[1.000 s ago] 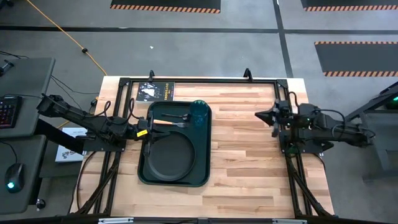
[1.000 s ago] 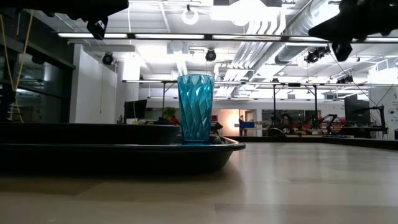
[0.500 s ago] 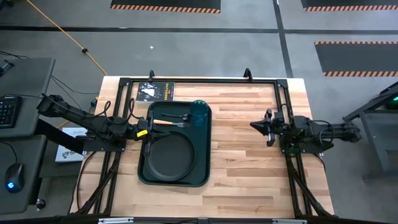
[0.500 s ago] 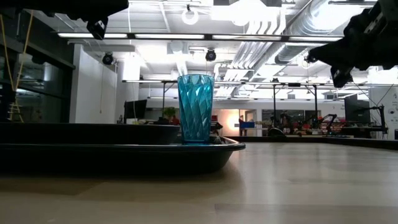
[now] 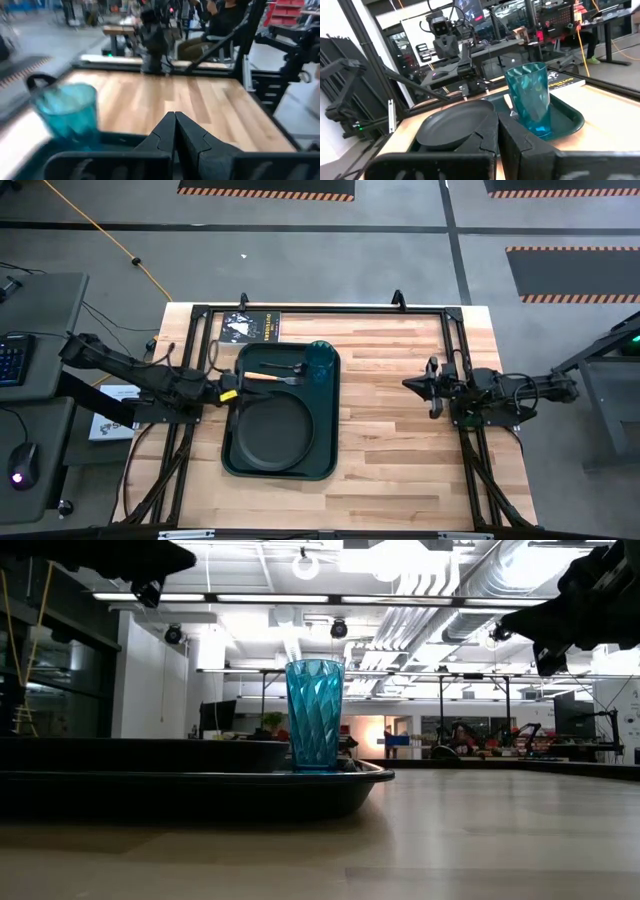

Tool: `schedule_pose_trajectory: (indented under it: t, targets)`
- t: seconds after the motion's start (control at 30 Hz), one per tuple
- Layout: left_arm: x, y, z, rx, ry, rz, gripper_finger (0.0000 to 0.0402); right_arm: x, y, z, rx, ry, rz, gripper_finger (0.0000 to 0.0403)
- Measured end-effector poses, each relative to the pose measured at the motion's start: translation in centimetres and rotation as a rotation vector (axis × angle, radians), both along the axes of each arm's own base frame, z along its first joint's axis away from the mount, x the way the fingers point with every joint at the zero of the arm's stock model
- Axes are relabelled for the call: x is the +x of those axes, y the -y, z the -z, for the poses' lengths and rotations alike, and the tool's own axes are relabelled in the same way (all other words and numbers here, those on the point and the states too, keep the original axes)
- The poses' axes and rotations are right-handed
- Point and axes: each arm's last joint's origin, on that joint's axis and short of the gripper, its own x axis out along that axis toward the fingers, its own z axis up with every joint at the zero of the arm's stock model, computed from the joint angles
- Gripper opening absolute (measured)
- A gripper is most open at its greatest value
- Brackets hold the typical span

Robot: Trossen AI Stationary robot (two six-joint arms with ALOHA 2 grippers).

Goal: Pick and place plate/cup/fork/spoon on tray
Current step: Return to Home Position

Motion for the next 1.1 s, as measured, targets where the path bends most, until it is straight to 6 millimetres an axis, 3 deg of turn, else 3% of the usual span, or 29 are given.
schedule_pose_trajectory:
  t: [0.23, 0.33, 0.47, 0.6, 0.87, 1.1]
  targets:
    - [-3.6, -2.1, -0.9, 0.049, 0.045, -0.049, 0.0000, 0.0, -0.1, 0.0, 0.036, 0.004, -0.011, 0.0000]
    - [-4.5, -2.5, 0.6, 0.040, 0.134, -0.008, 0.0000, 0.0, -0.1, 0.0, 0.015, 0.002, -0.004, 0.0000]
    - [-5.0, -3.0, 4.0, 0.006, 0.235, 0.041, 0.0000, 0.0, 0.0, 0.0, 0.002, 0.003, 0.011, 0.0000]
    - [-5.5, -3.5, 5.7, 0.013, 0.289, 0.063, 0.0000, 0.0, -0.1, 0.0, -0.014, 0.001, 0.005, 0.0000]
    - [-5.8, -4.5, 6.9, -0.014, 0.205, 0.000, 0.0000, 0.0, -0.1, 0.0, -0.058, -0.006, -0.011, 0.0000]
    - [-5.8, -4.2, 7.6, -0.048, 0.125, 0.071, 0.0000, 0.0, -0.2, 0.1, -0.100, -0.016, -0.025, 0.0000]
